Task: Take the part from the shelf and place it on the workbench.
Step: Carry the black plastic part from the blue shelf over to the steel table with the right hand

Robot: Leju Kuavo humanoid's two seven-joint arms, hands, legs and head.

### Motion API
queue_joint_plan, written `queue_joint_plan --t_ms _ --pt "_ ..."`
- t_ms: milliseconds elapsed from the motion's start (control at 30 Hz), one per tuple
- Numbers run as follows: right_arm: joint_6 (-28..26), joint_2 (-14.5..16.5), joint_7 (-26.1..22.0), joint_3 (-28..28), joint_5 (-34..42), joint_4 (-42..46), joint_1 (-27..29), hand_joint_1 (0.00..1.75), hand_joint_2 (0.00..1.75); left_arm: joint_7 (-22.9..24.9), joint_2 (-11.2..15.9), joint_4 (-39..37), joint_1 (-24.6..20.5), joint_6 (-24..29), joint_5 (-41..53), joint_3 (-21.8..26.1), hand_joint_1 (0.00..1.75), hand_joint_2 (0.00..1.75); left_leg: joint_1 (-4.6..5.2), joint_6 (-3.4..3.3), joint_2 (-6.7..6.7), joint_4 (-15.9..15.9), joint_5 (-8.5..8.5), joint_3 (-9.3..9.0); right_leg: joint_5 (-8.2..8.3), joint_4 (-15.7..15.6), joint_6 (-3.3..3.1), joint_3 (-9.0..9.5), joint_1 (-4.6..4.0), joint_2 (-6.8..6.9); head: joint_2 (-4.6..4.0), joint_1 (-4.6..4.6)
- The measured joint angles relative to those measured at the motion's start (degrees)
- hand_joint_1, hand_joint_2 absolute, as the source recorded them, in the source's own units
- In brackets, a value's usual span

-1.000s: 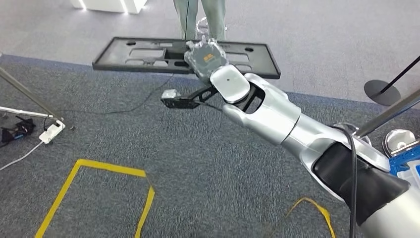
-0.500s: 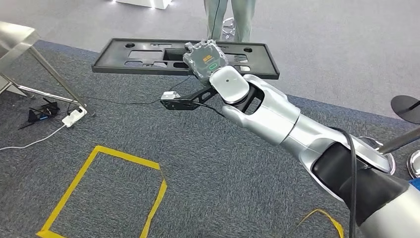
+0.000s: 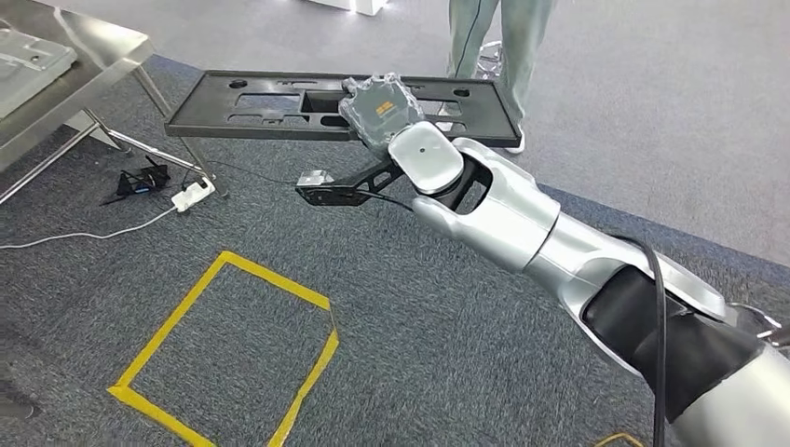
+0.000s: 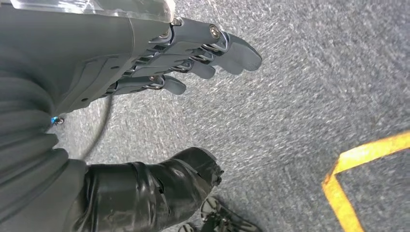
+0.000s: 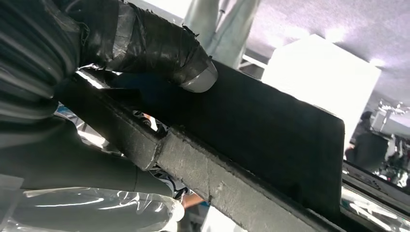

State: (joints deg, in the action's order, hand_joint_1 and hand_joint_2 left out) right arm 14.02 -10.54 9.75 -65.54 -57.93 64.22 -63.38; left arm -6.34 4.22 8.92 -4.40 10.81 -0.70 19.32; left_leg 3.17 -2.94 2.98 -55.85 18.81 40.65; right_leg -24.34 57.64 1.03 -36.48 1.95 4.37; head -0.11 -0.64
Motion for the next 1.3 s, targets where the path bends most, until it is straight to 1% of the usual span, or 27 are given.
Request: queue_joint_plan --t_ms 67,133,200,267,300,333,367,433,500,533,567,600,667,733,800,833,867,900,967,1000,1033,1100,1133,1167,1233,1267,1300 --pt "0.02 0.05 -0.01 0.02 -0.02 -0.04 0.17 1.75 1.75 0.0 0.38 0.0 0.07 0.07 0.0 0.0 0.0 1.75 0.27 -0.41 -1.02 1.66 0.0 -0.81 -0.08 -0.35 0.37 -0.08 0.12 0.55 0.0 -0.02" --pt "0.03 0.05 0.0 0.03 -0.02 -0.1 0.25 1.75 1.75 -0.01 0.35 0.0 0.16 0.12 0.01 0.0 0.0 1.75 0.01 -0.91 -1.86 3.44 -0.36 -1.81 -1.04 1.42 0.5 -1.05 0.06 -0.92 0.0 -0.04" --pt "0.03 0.02 0.01 0.03 -0.03 -0.14 0.1 1.75 1.75 -0.01 0.12 0.0 0.01 0.08 0.01 0.0 0.0 1.75 -0.4 -1.5 -2.76 3.44 -0.18 -2.13 -3.52 7.98 0.29 -4.48 -0.18 -3.54 0.0 0.12" --pt "0.07 -0.02 0.0 0.03 -0.03 -0.17 0.14 1.75 1.75 0.0 -0.1 0.0 -0.2 0.02 0.0 0.0 0.0 1.75 -0.6 -1.93 -3.93 2.15 0.53 -1.89 -5.71 15.29 0.2 -8.63 -0.47 -4.67 0.0 0.29" --pt "0.1 -0.03 0.0 0.03 -0.03 -0.2 0.23 1.75 1.75 0.0 -0.25 0.0 -0.25 -0.02 0.0 0.0 0.0 1.75 -0.67 -1.92 -4.68 1.38 0.95 -1.76 -5.68 16.74 0.26 -9.6 -0.55 -4.8 0.0 0.3" --pt "0.13 -0.05 0.0 0.03 -0.03 -0.22 0.28 1.75 1.75 0.0 -0.36 0.0 -0.26 -0.02 0.0 0.0 0.0 1.75 -0.79 -1.83 -5.5 0.52 1.39 -1.62 -4.72 16.06 0.38 -9.44 -0.56 -4.86 0.0 0.32" --pt "0.15 -0.05 0.0 0.03 -0.04 -0.22 0.26 1.75 1.75 0.0 -0.42 0.0 -0.25 -0.02 0.0 0.0 0.0 1.75 -0.95 -1.66 -6.36 -0.34 1.83 -1.49 -3.13 13.47 0.55 -8.14 -0.47 -5.08 0.0 0.32" --pt "0.17 -0.03 0.0 0.03 -0.04 -0.21 0.04 1.75 1.75 0.0 -0.4 0.01 -0.2 -0.03 0.0 0.0 0.0 1.75 -1.21 -1.12 -8.02 -1.89 2.65 -1.12 -0.74 6.81 0.94 -4.45 0.03 -6.98 0.0 0.34" --pt "0.16 0.09 -0.03 0.04 -0.03 -0.05 -0.38 1.75 1.75 0.01 -0.3 0.02 -0.11 -0.04 -0.02 0.0 0.0 1.75 -1.3 -0.7 -9.43 -3.08 2.98 -0.42 -0.36 3.69 0.96 -2.51 0.32 -8.33 0.0 0.34" --pt "0.16 0.16 -0.04 0.05 -0.03 0.04 -0.56 1.75 1.75 0.01 -0.25 0.02 -0.02 -0.04 -0.01 0.0 0.0 1.75 -1.33 -0.59 -10.03 -3.4 2.96 -0.04 -0.47 3.62 0.82 -2.31 0.24 -8.14 0.0 0.36" --pt "0.15 0.24 -0.06 0.07 -0.03 0.15 -0.66 1.75 1.75 0.0 -0.16 0.02 0.09 -0.04 -0.01 0.0 0.0 1.75 -1.47 -0.58 -10.54 -3.71 2.96 0.23 -0.49 3.73 0.55 -2.35 0.26 -7.3 0.0 0.39" --pt "0.14 0.32 -0.07 0.09 -0.04 0.21 -0.72 1.75 1.75 0.0 -0.17 0.02 0.27 -0.05 0.01 0.0 0.0 1.75 -1.5 -0.42 -10.29 -4.18 3.27 0.58 -0.57 3.77 0.33 -2.27 0.23 -6.64 0.0 0.37" --pt "0.12 0.51 -0.07 0.17 -0.04 0.26 -0.85 1.75 1.75 -0.1 -0.09 0.01 0.52 -0.08 0.03 0.0 0.0 1.75 -1.67 0.35 -7.74 -7.67 5.25 2.23 -0.73 3.63 -0.17 -1.88 0.31 -5.38 0.0 0.15" --pt "0.09 0.65 -0.07 0.28 -0.07 0.27 -1.04 1.75 1.75 -0.19 -0.19 0.0 0.49 -0.24 0.04 0.0 0.0 1.75 -2.14 1.4 -4.45 -14.56 8.43 5.43 -0.82 3.26 -0.37 -1.35 0.09 -4.15 0.0 -0.07" --pt "0.09 0.69 -0.09 0.32 -0.11 0.26 -1.12 1.75 1.75 -0.22 -0.43 0.0 0.42 -0.42 0.06 0.0 0.0 1.75 -2.73 1.86 -3.3 -19.64 10.0 8.03 -0.96 2.92 -0.33 -0.95 0.02 -2.84 0.0 -0.09" --pt "0.1 0.72 -0.11 0.32 -0.13 0.26 -1.12 1.75 1.75 -0.23 -0.51 0.0 0.44 -0.48 0.07 0.0 0.0 1.75 -2.9 1.84 -3.13 -19.41 9.48 7.96 -1.05 2.79 -0.3 -0.76 -0.01 -2.21 0.0 -0.09" --pt "0.1 0.75 -0.14 0.32 -0.13 0.26 -1.12 1.75 1.75 -0.25 -0.55 0.0 0.48 -0.48 0.09 0.0 0.0 1.75 -2.96 1.7 -3.01 -17.05 8.1 6.71 -1.16 2.58 -0.28 -0.44 -0.04 -1.57 0.0 -0.09" --pt "0.1 0.79 -0.15 0.33 -0.15 0.26 -1.14 1.75 1.75 -0.28 -0.55 0.0 0.51 -0.48 0.13 0.0 0.0 1.75 -2.82 1.4 -2.47 -13.0 6.1 4.41 -1.27 2.24 -0.26 0.05 -0.08 -0.94 0.0 -0.1" --pt "0.1 0.83 -0.15 0.41 -0.2 0.26 -1.26 1.75 1.75 -0.36 -0.45 0.0 0.42 -0.49 0.18 0.0 0.0 1.75 -1.87 0.78 0.32 -4.8 3.26 -0.38 -1.35 1.09 -0.13 1.3 -0.17 0.25 0.0 -0.08" --pt "0.11 0.83 -0.15 0.45 -0.24 0.26 -1.39 1.75 1.75 -0.38 -0.4 0.0 0.35 -0.5 0.2 0.0 0.0 1.75 -1.31 0.57 1.42 -2.39 2.76 -1.87 -1.29 0.5 0.02 1.78 -0.25 0.77 0.0 -0.09" --pt "0.11 0.84 -0.15 0.49 -0.27 0.26 -1.51 1.75 1.75 -0.4 -0.29 0.0 0.3 -0.51 0.21 0.0 0.0 1.75 -0.84 0.43 1.95 -1.24 2.95 -2.53 -1.25 0.08 0.23 2.08 -0.33 1.28 0.0 -0.07" --pt "0.12 0.94 -0.17 0.52 -0.3 0.26 -1.63 1.75 1.75 -0.43 -0.13 0.0 0.41 -0.52 0.22 0.0 0.0 1.75 -0.61 0.2 0.86 0.15 3.15 -3.37 -1.44 -0.44 0.72 2.42 -0.52 2.26 0.0 -0.06" --pt "0.1 0.99 -0.18 0.54 -0.31 0.23 -1.62 1.75 1.75 -0.45 -0.14 0.0 0.54 -0.52 0.22 0.0 0.0 1.75 -0.71 0.14 0.25 0.97 3.15 -3.95 -1.76 -0.26 0.93 2.52 -0.49 1.86 0.0 0.01" --pt "0.06 1.03 -0.2 0.56 -0.34 0.2 -1.69 1.75 1.75 -0.45 -0.21 0.0 0.59 -0.52 0.23 0.0 0.0 1.75 -0.89 0.0 -0.37 1.64 3.12 -4.59 -2.45 0.91 1.0 2.11 -0.49 0.66 0.0 0.1" --pt "-0.04 1.01 -0.22 0.61 -0.47 0.11 -1.91 1.75 1.75 -0.46 -0.36 0.0 0.4 -0.52 0.27 0.0 0.0 1.75 -1.18 -0.53 -1.69 2.04 3.23 -5.41 -4.87 7.26 0.8 -1.0 -0.47 -2.83 0.0 0.46" --pt "-0.07 0.97 -0.27 0.62 -0.54 0.08 -1.95 1.75 1.75 -0.45 -0.38 0.0 0.21 -0.53 0.28 0.0 0.0 1.75 -1.22 -0.94 -2.4 1.78 3.48 -5.53 -6.24 11.67 0.61 -3.55 -0.63 -3.98 0.0 0.6" --pt "-0.08 0.92 -0.36 0.62 -0.58 0.02 -1.86 1.75 1.75 -0.44 -0.41 0.0 0.1 -0.54 0.28 0.0 0.0 1.75 -1.22 -1.22 -3.25 1.33 3.82 -5.58 -6.99 15.25 0.52 -5.9 -0.77 -4.44 0.0 0.69"
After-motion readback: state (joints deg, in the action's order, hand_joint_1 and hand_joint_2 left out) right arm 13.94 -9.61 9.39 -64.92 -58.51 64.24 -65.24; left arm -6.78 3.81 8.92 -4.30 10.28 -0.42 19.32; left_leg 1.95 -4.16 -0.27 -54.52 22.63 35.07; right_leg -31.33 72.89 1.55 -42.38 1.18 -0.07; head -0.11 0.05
